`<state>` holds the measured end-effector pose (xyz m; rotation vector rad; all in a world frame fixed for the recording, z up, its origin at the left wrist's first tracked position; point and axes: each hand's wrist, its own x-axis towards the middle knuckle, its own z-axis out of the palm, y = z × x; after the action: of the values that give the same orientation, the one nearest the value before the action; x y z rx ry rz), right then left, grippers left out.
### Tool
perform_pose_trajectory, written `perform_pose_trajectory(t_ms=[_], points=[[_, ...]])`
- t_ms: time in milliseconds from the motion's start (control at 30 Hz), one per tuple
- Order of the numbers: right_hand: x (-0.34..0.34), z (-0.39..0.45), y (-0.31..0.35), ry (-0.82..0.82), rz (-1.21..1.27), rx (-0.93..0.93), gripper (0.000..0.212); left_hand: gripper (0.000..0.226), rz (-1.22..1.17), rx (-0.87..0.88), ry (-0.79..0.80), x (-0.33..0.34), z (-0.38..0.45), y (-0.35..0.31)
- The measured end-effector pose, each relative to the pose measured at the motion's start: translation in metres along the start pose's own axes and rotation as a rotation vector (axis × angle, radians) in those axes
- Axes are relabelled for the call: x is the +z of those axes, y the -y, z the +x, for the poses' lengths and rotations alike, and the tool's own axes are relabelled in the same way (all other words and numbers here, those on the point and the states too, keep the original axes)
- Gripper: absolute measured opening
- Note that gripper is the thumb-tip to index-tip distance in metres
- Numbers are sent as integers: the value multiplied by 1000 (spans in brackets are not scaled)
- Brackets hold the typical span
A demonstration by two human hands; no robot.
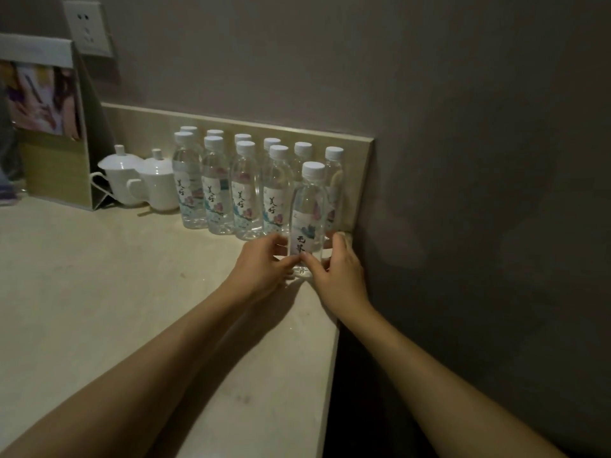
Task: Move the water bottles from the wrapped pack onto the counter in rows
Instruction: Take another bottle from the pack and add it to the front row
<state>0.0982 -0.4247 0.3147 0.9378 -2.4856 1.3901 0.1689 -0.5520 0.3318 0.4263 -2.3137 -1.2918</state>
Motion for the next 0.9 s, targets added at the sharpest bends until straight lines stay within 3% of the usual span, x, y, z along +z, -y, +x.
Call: perform_pose_trajectory(t_ms=[267, 500, 900], points=[[5, 16, 2, 1, -74, 57, 35, 29, 175, 57, -34, 3, 26, 5], [14, 34, 8, 7, -180, 87, 38, 28, 574, 156, -32, 1, 42, 4], [28, 51, 6, -43, -310, 97, 39, 23, 813, 297, 24, 5, 65, 4]])
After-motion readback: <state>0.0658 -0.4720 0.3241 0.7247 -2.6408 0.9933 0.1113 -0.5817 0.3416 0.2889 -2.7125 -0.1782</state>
